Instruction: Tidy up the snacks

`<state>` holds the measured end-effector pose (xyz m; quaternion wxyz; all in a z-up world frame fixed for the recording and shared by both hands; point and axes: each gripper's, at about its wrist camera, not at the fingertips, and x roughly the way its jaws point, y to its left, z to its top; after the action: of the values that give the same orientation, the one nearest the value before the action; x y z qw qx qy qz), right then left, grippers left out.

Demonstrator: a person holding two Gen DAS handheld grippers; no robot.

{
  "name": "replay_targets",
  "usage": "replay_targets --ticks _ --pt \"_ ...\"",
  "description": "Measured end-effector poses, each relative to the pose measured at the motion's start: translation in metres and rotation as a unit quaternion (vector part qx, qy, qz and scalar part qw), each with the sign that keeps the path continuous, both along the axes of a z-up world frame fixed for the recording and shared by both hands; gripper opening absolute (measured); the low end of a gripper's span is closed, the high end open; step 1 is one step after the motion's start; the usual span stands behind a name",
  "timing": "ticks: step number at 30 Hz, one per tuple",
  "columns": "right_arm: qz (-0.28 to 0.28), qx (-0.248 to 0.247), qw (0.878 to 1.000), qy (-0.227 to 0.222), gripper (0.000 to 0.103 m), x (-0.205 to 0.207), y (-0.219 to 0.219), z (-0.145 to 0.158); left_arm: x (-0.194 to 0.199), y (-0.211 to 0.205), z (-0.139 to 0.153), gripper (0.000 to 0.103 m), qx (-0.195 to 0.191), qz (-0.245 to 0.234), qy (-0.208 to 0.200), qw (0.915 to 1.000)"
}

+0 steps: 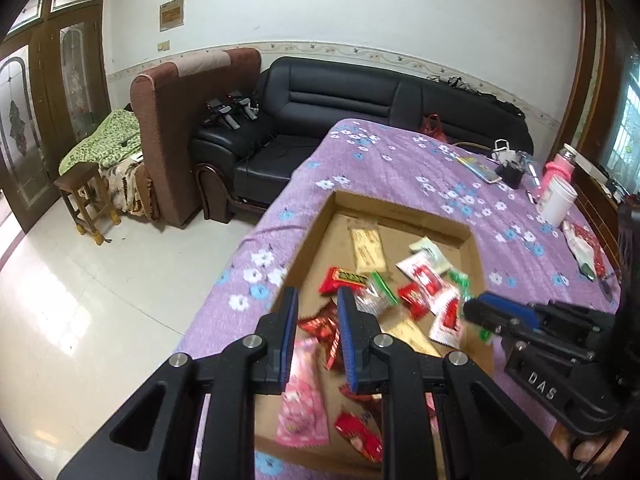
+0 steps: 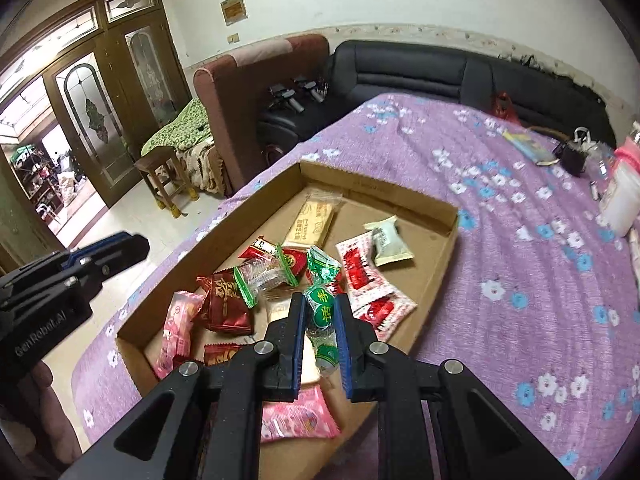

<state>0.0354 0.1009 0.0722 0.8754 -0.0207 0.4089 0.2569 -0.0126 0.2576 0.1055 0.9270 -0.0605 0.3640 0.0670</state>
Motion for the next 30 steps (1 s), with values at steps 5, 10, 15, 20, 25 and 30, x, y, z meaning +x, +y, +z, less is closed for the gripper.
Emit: replay_targets --ticks 5,10,15,20,25,30 --pt "0.005 -0.009 1.000 0.023 0.016 0.011 0.013 -0.018 -0.002 0.001 -0.006 0.024 -0.005 0.007 0.004 1.0000" --pt "0.008 -0.022 0.999 0.029 0.016 0.019 0.024 -0.028 -0.015 0.001 -0.008 0.054 -0.005 0.021 -0.006 0.9997" --pt "0.005 -0.040 0.999 0.035 0.016 0.027 0.030 -0.037 -0.027 0.002 -0.003 0.069 -0.004 0.033 -0.021 0.9992" --pt "-0.011 -0.067 0.997 0.026 0.016 0.040 0.032 -0.042 -0.037 -0.006 0.002 0.073 0.013 0.035 -0.034 0.9987" --pt "-0.014 -0.071 0.997 0.020 0.016 0.044 0.029 -0.040 -0.043 -0.013 0.005 0.079 0.023 0.036 -0.041 0.9982" --pt "-0.013 -0.056 0.998 -0.008 0.028 0.027 0.022 -0.022 -0.050 -0.017 0.008 0.082 0.031 0.041 -0.048 0.9975"
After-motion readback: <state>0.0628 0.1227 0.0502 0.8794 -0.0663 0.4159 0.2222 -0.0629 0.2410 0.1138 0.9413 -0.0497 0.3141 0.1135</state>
